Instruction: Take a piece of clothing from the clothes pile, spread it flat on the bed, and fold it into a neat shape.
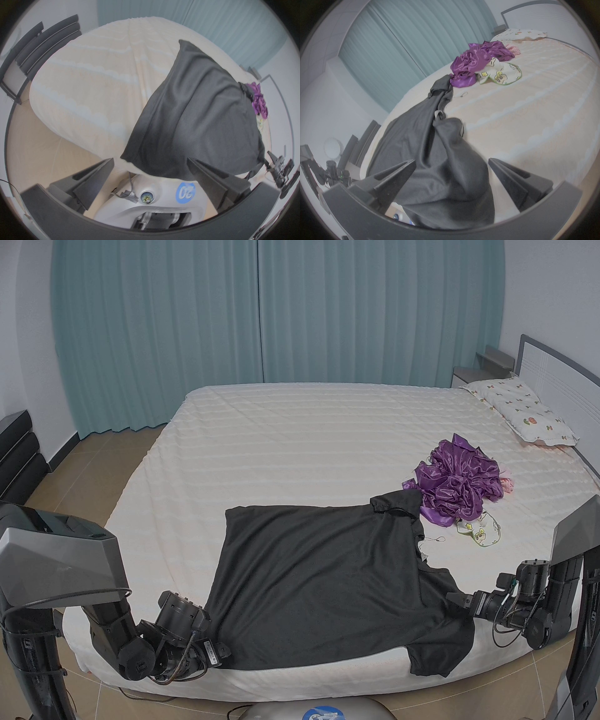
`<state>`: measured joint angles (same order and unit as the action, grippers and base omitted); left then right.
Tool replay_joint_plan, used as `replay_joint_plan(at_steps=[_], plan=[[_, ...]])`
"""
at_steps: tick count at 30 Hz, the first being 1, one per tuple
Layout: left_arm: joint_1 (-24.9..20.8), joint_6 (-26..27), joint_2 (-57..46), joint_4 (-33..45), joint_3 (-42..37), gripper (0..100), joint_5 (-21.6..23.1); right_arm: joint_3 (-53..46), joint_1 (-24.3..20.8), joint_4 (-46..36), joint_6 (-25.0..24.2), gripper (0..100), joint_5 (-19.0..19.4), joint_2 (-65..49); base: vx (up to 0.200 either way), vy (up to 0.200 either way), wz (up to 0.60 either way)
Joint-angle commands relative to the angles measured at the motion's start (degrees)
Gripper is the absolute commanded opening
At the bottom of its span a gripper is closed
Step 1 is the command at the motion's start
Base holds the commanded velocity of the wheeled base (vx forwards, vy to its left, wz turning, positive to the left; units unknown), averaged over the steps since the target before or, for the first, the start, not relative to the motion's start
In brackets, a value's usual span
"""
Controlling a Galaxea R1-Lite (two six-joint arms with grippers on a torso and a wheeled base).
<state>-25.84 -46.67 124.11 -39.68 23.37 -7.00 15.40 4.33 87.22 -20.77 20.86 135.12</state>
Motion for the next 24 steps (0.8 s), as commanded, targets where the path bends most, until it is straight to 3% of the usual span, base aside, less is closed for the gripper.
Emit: replay_joint_plan(at_steps=[1,6,7,10,24], plan=[[0.1,-1.0,-3.8,-0.2,0.3,100,0.8,0.9,1.3,0.1,-3.7,100,0.1,-5.6,0.0,0.0,0.0],[-0.3,-1.2,-4.1,-0.4,0.3,100,1.5,1.7,1.9,0.7,-11.7,100,0.2,-7.9,0.0,0.0,0.0],[-0.8,-2.0,-4.4,-0.6,0.4,100,1.5,1.7,1.7,0.8,-15.7,100,0.4,-7.8,0.0,0.0,0.0],[-2.7,-3.5,-4.4,-0.7,0.4,100,2.0,1.8,1.6,1.0,-21.4,100,0.9,-6.6,0.0,0.0,0.0],[-5.0,-6.1,-6.1,-0.6,0.9,100,2.3,1.6,-0.8,2.6,-21.9,100,1.0,-5.3,0.0,-0.2,0.0]])
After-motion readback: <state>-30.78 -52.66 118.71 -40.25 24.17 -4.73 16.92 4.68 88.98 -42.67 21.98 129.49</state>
